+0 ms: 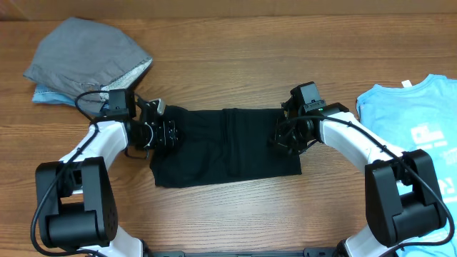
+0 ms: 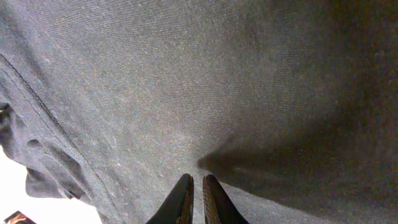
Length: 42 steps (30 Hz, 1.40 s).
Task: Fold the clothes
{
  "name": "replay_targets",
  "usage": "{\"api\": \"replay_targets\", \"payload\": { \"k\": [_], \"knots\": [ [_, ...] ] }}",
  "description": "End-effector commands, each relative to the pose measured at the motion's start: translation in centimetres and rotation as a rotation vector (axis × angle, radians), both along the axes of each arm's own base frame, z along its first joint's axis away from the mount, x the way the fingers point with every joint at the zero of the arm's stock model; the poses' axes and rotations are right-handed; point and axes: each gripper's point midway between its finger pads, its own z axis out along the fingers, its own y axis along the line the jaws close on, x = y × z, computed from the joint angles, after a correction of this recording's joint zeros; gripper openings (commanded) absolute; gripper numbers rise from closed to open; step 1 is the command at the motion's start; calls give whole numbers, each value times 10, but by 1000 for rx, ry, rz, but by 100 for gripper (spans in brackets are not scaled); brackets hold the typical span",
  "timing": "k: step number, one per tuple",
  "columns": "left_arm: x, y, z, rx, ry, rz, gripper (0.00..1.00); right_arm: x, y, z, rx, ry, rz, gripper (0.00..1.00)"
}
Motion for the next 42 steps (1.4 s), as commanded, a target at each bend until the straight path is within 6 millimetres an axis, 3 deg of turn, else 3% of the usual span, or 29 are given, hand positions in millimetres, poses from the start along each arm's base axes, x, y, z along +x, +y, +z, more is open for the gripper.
{"api": "replay_targets", "payload": {
  "k": [1,7,13,16,19,23,26,28,31,33,37,42],
  "knots": [
    [-34,2,-32,35,136,17,67,0,-1,-3,-10,-4,4,10],
    [-40,1,-38,34,136,16,45,0,-1,-3,-10,-4,4,9],
    [-41,1,-39,34,138,12,4,0,-1,-3,-10,-4,4,10],
    [-44,2,-37,31,158,19,4,0,-1,-3,-11,-1,4,9],
    [-45,18,-27,86,211,45,4,-2,-2,-3,-13,6,2,9],
    [-34,55,13,217,245,101,4,-4,-6,-2,-16,23,-11,6],
    [-12,72,67,278,194,131,4,-3,-6,3,-12,8,-11,6],
    [0,73,101,285,149,135,4,-3,-5,6,-8,0,-12,7],
    [10,59,140,253,101,119,4,-2,-5,9,-6,-6,-11,7],
    [13,41,152,219,89,104,4,-2,-5,9,-4,-6,-11,6],
    [11,5,147,216,109,63,4,-2,-5,9,-4,-6,-10,7],
    [9,-35,125,261,123,23,4,-2,-5,9,-4,-6,-10,7]
  ]
}}
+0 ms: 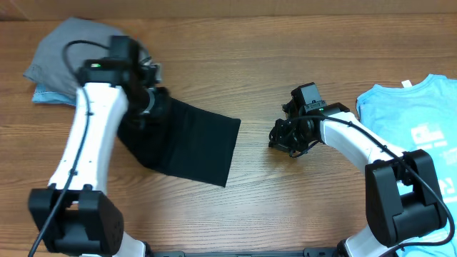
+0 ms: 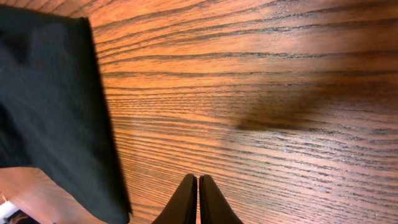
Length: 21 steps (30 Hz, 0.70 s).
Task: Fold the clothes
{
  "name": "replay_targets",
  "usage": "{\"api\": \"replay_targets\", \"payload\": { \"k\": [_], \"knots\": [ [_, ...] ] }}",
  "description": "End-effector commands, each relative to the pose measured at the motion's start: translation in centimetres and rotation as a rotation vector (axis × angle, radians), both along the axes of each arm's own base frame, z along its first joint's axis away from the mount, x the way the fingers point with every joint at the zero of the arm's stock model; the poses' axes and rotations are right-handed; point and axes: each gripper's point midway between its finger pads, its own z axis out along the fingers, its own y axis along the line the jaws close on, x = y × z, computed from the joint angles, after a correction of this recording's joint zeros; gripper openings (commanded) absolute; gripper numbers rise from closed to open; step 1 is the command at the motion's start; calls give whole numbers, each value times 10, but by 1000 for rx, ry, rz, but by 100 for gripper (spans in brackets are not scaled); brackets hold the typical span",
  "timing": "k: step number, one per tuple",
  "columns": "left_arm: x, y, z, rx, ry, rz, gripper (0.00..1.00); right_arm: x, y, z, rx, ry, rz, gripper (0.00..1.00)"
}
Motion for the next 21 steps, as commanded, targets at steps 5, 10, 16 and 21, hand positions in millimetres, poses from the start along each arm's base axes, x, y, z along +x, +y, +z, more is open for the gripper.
{"api": "replay_targets", "payload": {
  "k": [5,10,16,21],
  "knots": [
    [-8,-62,-44,42,43,-5,5,4,-1,10,4,-36,-5,7],
    [-23,-95,-66,46,98,-34,25,3,-1,10,3,-33,-5,7],
    [-29,-106,-59,32,115,-51,52,4,-1,10,3,-34,-5,8],
    [-21,-97,-26,35,104,-54,49,6,3,14,28,-60,24,13]
  ]
}}
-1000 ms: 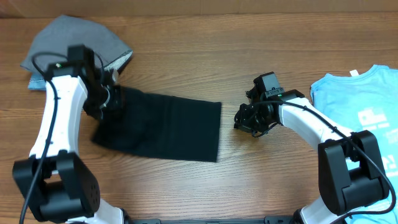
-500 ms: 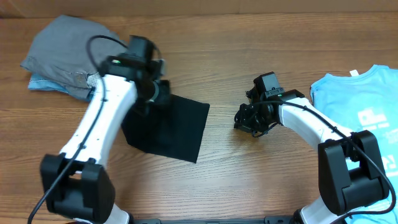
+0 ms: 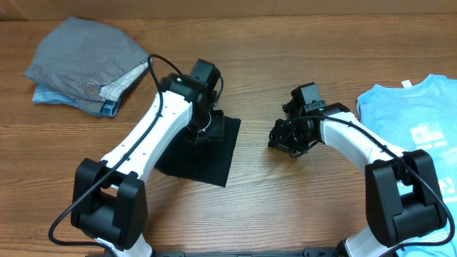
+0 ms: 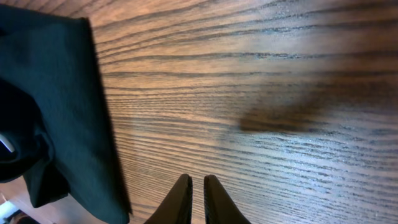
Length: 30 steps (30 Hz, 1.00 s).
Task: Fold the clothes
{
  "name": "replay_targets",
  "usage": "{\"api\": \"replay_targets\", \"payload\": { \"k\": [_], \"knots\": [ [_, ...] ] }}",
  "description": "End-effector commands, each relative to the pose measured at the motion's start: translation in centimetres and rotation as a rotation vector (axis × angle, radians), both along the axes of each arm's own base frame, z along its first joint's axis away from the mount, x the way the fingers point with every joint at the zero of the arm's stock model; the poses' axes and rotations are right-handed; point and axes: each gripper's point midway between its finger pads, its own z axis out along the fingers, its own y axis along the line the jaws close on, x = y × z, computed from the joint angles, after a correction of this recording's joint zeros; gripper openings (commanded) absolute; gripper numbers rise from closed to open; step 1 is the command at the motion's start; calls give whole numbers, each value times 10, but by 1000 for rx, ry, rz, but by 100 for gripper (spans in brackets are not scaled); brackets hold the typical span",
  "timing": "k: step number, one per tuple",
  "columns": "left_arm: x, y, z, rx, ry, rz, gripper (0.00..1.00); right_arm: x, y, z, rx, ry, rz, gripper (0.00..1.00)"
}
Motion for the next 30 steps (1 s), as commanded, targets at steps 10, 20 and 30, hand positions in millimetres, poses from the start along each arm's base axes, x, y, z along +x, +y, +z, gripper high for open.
{"api": "replay_targets", "payload": {
  "k": [10,20,30],
  "knots": [
    [34,102,47,388,-118,107,20,6,22,33,154,-117,116,20],
    [19,107,-36,296,-46,76,4,7,24,35,166,-122,118,20],
    [-51,28,-25,72,153,-174,4,9,25,37,169,-155,150,20]
  ]
}}
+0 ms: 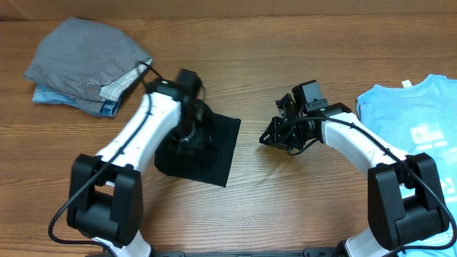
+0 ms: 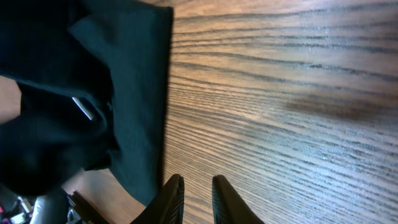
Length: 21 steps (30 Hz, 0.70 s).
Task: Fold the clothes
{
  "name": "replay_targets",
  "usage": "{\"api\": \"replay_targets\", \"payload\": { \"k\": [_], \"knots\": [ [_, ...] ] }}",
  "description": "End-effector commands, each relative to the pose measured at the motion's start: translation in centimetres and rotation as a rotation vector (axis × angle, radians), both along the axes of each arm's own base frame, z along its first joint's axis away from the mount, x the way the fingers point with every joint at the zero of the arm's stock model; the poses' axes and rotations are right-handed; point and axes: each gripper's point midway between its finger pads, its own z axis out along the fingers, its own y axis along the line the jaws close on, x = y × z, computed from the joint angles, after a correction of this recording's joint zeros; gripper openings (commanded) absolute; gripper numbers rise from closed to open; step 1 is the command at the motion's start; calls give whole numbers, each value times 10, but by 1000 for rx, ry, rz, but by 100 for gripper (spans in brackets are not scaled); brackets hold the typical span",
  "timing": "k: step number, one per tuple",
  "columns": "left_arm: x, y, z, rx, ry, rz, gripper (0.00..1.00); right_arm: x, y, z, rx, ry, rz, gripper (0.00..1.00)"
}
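A black garment (image 1: 218,153) lies folded into a small square left of the table's middle; the right wrist view shows its edge (image 2: 140,81). My left gripper (image 1: 188,135) is down on top of it, black against black, so its jaws do not show. My right gripper (image 1: 268,138) hovers over bare wood just right of the garment. Its fingers (image 2: 196,198) stand apart with nothing between them.
A pile of grey clothes (image 1: 86,57) with a blue item under it lies at the back left. A light blue T-shirt (image 1: 414,121) is spread at the right edge. Bare wood table (image 1: 285,207) lies between the garment and the T-shirt.
My left gripper has shifted a little to the left on the folded garment. My right gripper has moved left, closer to the garment's edge, and its fingers stand wider apart.
The black garment first lay spread wide, a gripper at each end. Then it lay further left, clear of my shut right gripper, with my left arm up near the grey pile. Later my left gripper was over a smaller folded square, where it still is.
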Motion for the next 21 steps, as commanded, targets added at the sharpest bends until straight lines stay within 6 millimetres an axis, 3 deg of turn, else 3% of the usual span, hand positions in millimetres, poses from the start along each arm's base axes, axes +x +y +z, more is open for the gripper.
{"api": "replay_targets", "payload": {
  "k": [1,5,10,15,17,21],
  "knots": [
    [-12,-6,11,-2,6,-68,4,6,5,18,40,-91,52,20],
    [3,36,30,196,-74,-9,4,16,21,42,144,-193,127,27],
    [32,69,64,212,-188,105,5,20,51,77,295,-284,207,35],
    [54,97,76,195,-262,220,24,10,85,86,333,-337,283,46],
    [58,99,70,138,-254,245,24,7,100,88,329,-366,306,49],
    [58,80,59,-40,-218,216,19,15,116,80,218,-417,236,53]
  ]
}}
